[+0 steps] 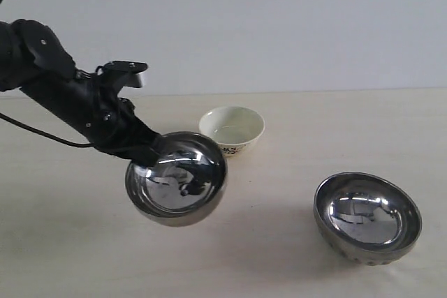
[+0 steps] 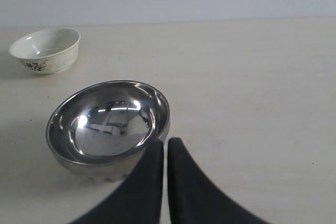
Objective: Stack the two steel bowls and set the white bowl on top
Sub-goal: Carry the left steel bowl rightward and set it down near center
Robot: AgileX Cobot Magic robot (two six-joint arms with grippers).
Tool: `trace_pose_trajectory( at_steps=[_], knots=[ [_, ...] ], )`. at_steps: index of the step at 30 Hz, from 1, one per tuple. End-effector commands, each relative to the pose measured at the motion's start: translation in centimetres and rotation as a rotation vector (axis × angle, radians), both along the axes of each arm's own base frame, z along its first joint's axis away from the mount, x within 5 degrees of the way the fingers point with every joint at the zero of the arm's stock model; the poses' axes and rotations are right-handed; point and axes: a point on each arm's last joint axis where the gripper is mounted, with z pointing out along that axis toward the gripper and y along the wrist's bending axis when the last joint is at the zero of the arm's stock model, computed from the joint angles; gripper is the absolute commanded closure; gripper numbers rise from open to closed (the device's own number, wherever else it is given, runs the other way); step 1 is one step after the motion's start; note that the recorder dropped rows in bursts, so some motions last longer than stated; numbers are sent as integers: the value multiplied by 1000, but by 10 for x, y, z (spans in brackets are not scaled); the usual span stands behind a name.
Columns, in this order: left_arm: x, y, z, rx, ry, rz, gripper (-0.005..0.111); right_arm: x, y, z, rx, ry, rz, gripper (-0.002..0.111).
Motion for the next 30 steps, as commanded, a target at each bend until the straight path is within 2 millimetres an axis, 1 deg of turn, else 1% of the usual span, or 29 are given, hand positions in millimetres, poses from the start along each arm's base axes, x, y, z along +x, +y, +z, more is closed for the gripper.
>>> trace_pose_trajectory(
  at_steps=[1, 3, 5, 7, 11, 13, 15, 18, 24, 30],
  knots=[
    [-12, -32, 8, -46, -18, -60, 103, 0, 0, 1, -2, -11, -3, 108],
    [-17, -46, 8, -60, -32, -76, 103, 0, 0, 1, -2, -11, -3, 108],
    [-19, -56, 3, -57, -44, -92, 103, 0, 0, 1, -2, -11, -3, 108],
    [-19, -61, -5, -46, -42, -100, 103, 0, 0, 1, -2, -11, -3, 108],
    [-15, -63, -23, -36, -9, -79, 103, 0, 0, 1, -2, -11, -3, 108],
    [-14, -66, -32, -63, 22, -48, 103, 0, 0, 1, -2, -11, -3, 108],
    [-13, -70, -38, -94, 31, -55, 103, 0, 0, 1, -2, -11, -3, 108],
    [-12, -74, -42, -137, 24, -61, 103, 0, 0, 1, -2, -11, -3, 108],
    [-6, -72, -51, -113, -9, -40, 103, 0, 0, 1, -2, -11, -3, 108],
    [-3, -70, -49, -84, -13, -23, 103, 0, 0, 1, -2, -11, -3, 108]
  ],
)
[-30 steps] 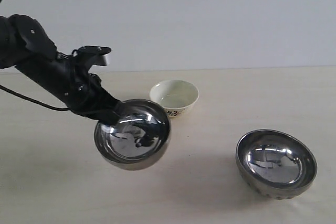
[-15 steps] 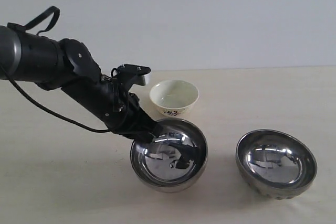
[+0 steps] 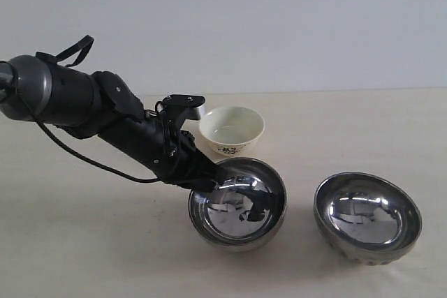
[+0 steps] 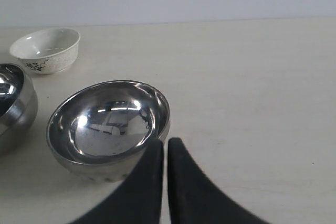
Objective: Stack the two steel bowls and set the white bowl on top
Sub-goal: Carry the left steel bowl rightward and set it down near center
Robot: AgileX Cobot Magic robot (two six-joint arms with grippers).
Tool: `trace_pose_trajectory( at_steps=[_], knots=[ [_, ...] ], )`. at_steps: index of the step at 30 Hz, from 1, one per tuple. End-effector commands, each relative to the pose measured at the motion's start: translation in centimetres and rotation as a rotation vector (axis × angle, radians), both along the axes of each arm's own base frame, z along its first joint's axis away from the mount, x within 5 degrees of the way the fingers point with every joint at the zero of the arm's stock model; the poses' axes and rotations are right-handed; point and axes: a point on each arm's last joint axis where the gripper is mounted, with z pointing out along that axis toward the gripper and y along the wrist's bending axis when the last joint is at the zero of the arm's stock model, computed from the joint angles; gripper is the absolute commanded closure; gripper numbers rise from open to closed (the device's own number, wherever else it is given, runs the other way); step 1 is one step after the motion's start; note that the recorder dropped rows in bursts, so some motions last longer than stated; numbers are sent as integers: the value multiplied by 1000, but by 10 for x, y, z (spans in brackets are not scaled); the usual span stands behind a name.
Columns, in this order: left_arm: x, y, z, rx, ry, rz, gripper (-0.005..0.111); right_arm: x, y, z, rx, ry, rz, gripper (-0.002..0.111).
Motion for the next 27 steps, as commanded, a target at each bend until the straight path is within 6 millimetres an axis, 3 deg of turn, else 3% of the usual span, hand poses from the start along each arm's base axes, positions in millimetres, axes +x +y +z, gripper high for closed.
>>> trace_pose_trajectory(
  at_steps=[1, 16, 22, 27],
  knots=[
    [5, 1, 6, 32, -11, 20, 103, 0, 0, 1, -2, -11, -3, 108],
    [6, 2, 12, 86, 44, 33, 103, 0, 0, 1, -2, -11, -3, 108],
    [4, -1, -5, 78, 113, 37, 103, 0, 0, 1, -2, -11, -3, 108],
    [7, -1, -8, 84, 85, 28, 103, 0, 0, 1, -2, -11, -3, 108]
  ],
)
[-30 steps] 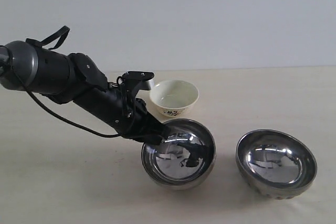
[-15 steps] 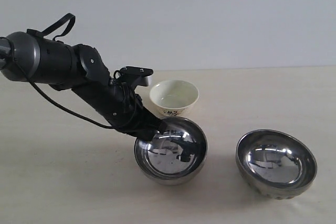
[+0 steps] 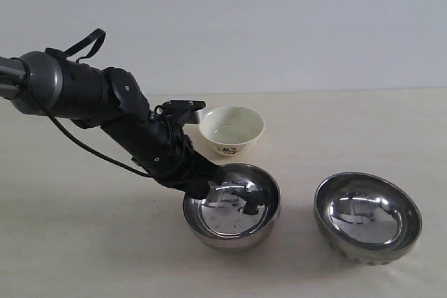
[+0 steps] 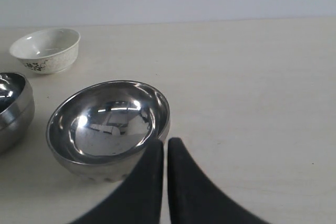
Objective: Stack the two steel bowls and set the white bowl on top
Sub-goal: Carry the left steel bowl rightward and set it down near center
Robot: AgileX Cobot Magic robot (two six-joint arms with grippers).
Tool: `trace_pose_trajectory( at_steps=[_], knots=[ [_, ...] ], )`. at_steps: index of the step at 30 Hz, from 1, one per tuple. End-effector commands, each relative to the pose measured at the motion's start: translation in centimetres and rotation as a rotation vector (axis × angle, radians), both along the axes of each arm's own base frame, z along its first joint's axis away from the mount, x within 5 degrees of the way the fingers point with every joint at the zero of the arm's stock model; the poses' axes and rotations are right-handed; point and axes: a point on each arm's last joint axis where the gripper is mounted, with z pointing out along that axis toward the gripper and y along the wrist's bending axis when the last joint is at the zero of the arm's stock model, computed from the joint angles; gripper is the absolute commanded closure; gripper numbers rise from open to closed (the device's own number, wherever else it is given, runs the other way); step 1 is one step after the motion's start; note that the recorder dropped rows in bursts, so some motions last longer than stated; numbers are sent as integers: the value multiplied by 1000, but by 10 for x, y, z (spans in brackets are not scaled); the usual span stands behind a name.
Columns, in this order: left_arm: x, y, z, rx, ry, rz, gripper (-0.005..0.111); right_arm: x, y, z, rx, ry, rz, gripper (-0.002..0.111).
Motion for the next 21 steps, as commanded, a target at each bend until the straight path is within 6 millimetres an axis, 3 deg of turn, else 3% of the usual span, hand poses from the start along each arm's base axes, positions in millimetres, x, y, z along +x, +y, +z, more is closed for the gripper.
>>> trace_pose_trajectory(
  at_steps=[1, 5, 9, 11, 17, 21],
  knots=[
    [3, -2, -2, 2, -33, -6, 103, 0, 0, 1, -2, -11, -3, 108],
    [3, -2, 2, -3, -46, -3, 98, 0, 0, 1, -2, -11, -3, 108],
    [3, -2, 3, 1, -55, -14, 64, 0, 0, 1, -2, -11, -3, 108],
    [4, -2, 3, 2, -68, -21, 56, 0, 0, 1, -2, -11, -3, 108],
    [7, -1, 8, -4, -111, -11, 55, 0, 0, 1, -2, -11, -3, 108],
    [6, -1, 30, -22, -177, -29, 55, 0, 0, 1, -2, -11, -3, 108]
  ],
)
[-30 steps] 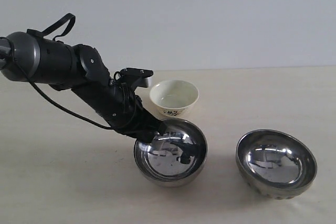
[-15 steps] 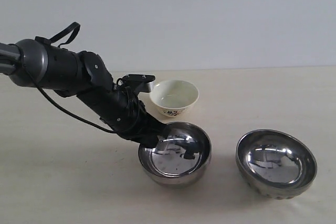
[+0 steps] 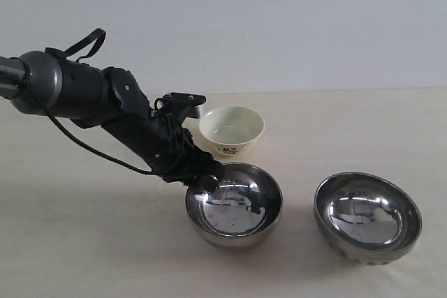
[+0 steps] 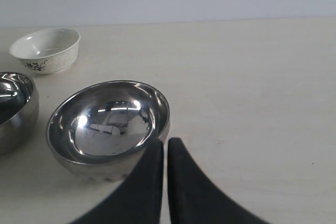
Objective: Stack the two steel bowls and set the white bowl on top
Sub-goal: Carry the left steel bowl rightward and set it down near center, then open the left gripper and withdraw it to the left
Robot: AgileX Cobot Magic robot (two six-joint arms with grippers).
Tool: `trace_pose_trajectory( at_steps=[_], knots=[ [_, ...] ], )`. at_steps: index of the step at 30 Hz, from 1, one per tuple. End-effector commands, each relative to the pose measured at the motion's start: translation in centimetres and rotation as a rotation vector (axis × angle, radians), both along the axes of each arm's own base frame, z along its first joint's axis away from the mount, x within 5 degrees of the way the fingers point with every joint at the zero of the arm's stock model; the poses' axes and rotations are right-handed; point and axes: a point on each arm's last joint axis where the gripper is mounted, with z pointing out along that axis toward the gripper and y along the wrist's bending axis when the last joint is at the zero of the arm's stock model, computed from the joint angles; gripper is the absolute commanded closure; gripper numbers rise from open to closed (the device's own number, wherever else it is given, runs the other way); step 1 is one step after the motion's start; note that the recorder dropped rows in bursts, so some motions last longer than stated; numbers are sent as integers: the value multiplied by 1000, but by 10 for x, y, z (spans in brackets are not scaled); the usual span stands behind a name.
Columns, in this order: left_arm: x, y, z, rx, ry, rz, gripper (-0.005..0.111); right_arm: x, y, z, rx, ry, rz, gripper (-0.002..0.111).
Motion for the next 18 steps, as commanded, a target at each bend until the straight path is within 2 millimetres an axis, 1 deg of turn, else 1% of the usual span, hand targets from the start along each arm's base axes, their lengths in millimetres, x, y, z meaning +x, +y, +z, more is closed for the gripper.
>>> trace_pose_trajectory(
  at_steps=[1, 5, 7, 9, 12, 13, 18],
  knots=[
    [0, 0, 32, -25, -104, -26, 55, 0, 0, 1, -2, -11, -3, 108],
    [-2, 2, 60, -52, -180, -28, 56, 0, 0, 1, -2, -11, -3, 108],
    [-4, 3, 74, -68, -216, -24, 60, 0, 0, 1, -2, -11, -3, 108],
    [-6, 5, 86, -79, -249, -26, 74, 0, 0, 1, -2, -11, -3, 108],
    [-8, 6, 99, -85, -298, -37, 100, 0, 0, 1, -2, -11, -3, 108],
    [-8, 7, 102, -85, -312, -42, 102, 0, 0, 1, -2, -9, -3, 108],
    [-15, 13, 118, -105, -387, -8, 103, 0, 0, 1, -2, -9, -3, 108]
  ],
)
